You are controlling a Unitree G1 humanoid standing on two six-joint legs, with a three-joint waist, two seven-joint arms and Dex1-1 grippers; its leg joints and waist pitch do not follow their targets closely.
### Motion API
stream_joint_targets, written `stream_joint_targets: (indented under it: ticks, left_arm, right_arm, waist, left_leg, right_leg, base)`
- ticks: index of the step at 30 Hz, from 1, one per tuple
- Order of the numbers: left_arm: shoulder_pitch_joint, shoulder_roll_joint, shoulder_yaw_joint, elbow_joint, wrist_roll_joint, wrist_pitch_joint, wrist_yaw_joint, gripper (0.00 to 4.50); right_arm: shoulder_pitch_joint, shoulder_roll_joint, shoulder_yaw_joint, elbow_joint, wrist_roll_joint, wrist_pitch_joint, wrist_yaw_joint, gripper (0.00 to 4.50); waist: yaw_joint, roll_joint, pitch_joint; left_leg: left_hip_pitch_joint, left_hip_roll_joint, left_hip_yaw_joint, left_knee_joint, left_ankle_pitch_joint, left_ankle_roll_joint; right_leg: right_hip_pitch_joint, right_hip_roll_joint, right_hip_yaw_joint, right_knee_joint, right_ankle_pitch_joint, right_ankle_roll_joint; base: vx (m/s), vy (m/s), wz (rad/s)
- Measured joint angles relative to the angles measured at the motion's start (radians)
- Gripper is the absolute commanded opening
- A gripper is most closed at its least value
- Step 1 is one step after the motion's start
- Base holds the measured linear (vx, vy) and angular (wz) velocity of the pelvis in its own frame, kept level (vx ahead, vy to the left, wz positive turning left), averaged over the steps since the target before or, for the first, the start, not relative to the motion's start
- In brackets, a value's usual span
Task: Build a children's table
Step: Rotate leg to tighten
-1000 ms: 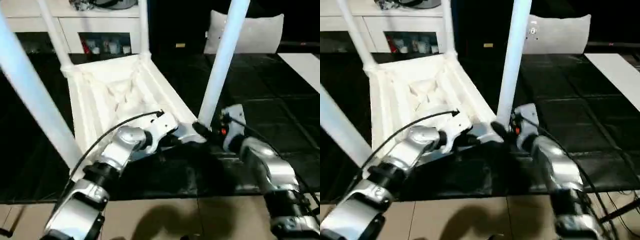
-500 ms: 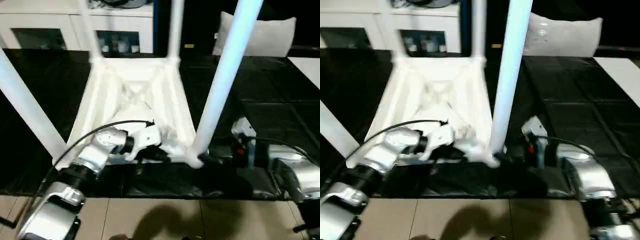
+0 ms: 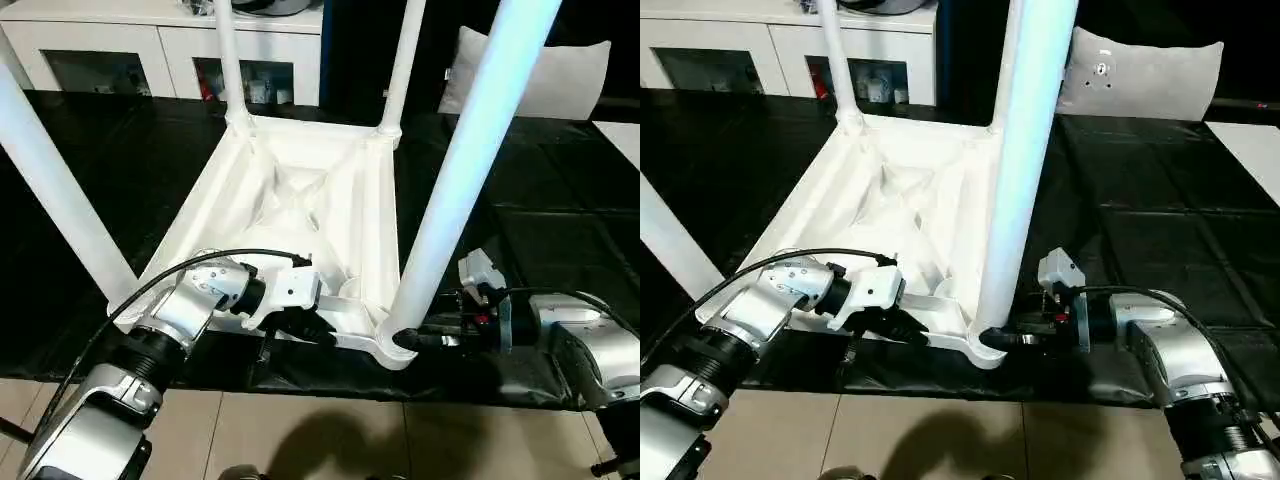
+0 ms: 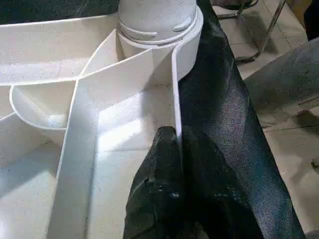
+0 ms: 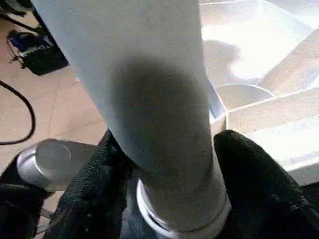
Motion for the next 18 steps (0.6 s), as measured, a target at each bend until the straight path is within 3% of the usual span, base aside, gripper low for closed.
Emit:
stream_joint_targets:
  ticks: [5, 9, 15, 18]
  left_arm:
    - [0.0, -0.004, 0.009, 0.0, -0.007, 0.018, 0.007, 0.0]
    - [0.008, -0.031, 0.042, -0.002, -0.007, 0.116, 0.081, 0.0]
    - [0.008, -0.105, 0.098, -0.006, 0.023, 0.275, 0.299, 0.0]
    - [-0.015, -0.163, 0.114, 0.007, 0.038, 0.341, 0.416, 0.0]
  right_arm:
    - [0.004, 0.003, -0.002, -0.001, 0.007, 0.006, -0.002, 2.21]
    - [0.019, 0.055, -0.049, -0.015, 0.01, 0.057, -0.114, 2.11]
    - [-0.056, 0.217, -0.11, 0.025, -0.064, 0.13, -0.482, 2.08]
    - [-0.106, 0.279, -0.136, 0.06, -0.107, 0.147, -0.654, 2.04]
  waist:
    - [0.002, 0.0, 0.0]
    - [-0.004, 0.0, 0.0]
    - [-0.072, -0.001, 0.0]
    - [-0.087, -0.001, 0.001]
  left_leg:
    - [0.0, 0.0, 0.0, 0.0, 0.0, 0.0]
    - [0.001, 0.0, 0.0, 0.001, 0.001, 0.0]
    - [0.004, 0.0, 0.0, 0.002, 0.003, -0.004]
    - [0.002, 0.0, -0.001, 0.003, 0.003, -0.004]
  right_leg:
    - [0.0, 0.0, 0.0, 0.0, 0.0, 0.0]
    - [0.002, 0.0, 0.0, 0.001, -0.001, 0.003]
    - [0.004, 0.0, 0.0, 0.0, -0.001, 0.003]
    - [0.003, 0.0, -0.001, -0.001, -0.001, 0.003]
  base:
    - [0.0, 0.0, 0.0]
    - [0.0, 0.0, 0.0]
    - [0.0, 0.0, 0.0]
    - [0.0, 0.0, 0.0]
